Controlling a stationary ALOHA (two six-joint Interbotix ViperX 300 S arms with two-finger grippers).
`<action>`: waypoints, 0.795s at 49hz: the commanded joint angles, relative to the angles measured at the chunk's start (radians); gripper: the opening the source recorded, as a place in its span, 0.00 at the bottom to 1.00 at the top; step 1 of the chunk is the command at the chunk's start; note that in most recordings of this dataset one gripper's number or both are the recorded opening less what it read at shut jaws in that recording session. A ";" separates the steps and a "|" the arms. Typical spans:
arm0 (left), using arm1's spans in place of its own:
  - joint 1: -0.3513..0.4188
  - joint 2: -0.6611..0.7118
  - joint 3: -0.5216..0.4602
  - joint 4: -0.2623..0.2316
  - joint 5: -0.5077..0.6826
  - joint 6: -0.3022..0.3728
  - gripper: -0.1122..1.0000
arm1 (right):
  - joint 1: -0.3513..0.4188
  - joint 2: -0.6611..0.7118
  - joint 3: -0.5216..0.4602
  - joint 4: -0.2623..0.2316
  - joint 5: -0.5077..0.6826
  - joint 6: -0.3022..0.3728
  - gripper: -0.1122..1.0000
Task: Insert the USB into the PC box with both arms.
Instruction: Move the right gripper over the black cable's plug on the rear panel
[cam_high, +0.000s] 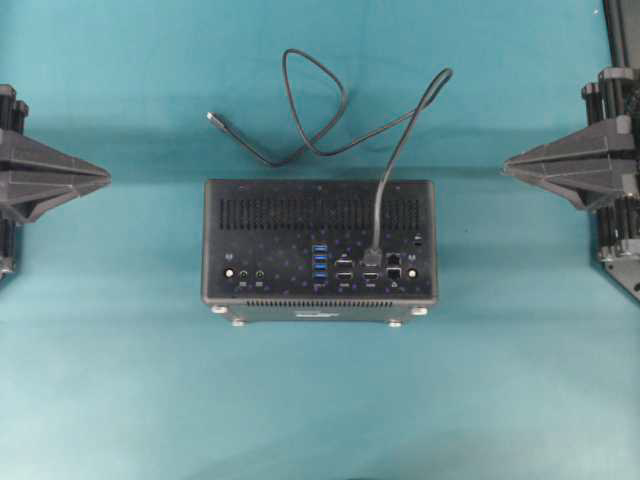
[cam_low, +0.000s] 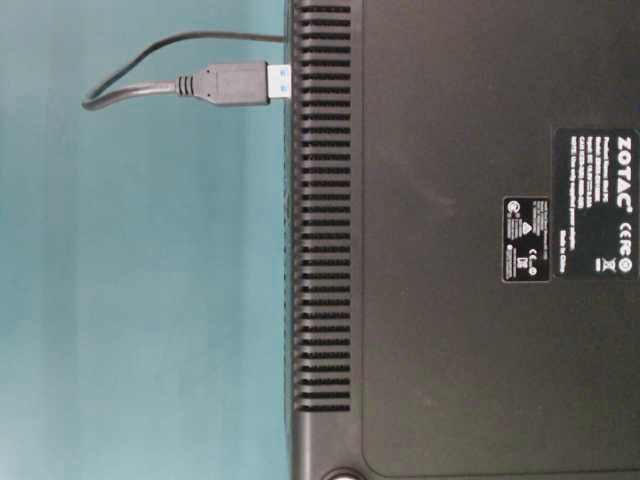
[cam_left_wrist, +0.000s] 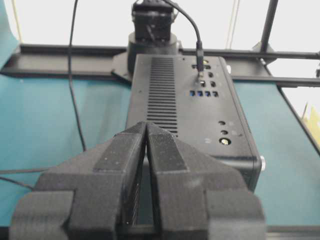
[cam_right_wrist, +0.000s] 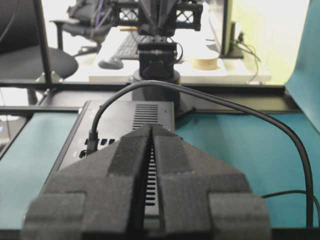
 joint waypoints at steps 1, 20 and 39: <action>-0.018 0.006 -0.029 0.011 -0.005 -0.011 0.19 | 0.015 0.000 -0.021 0.008 -0.006 0.008 0.23; -0.029 0.012 -0.118 0.011 0.163 -0.014 0.10 | 0.028 0.086 -0.258 0.061 0.402 0.087 0.12; -0.029 0.015 -0.149 0.011 0.275 -0.020 0.10 | 0.055 0.347 -0.588 0.032 0.969 0.110 0.12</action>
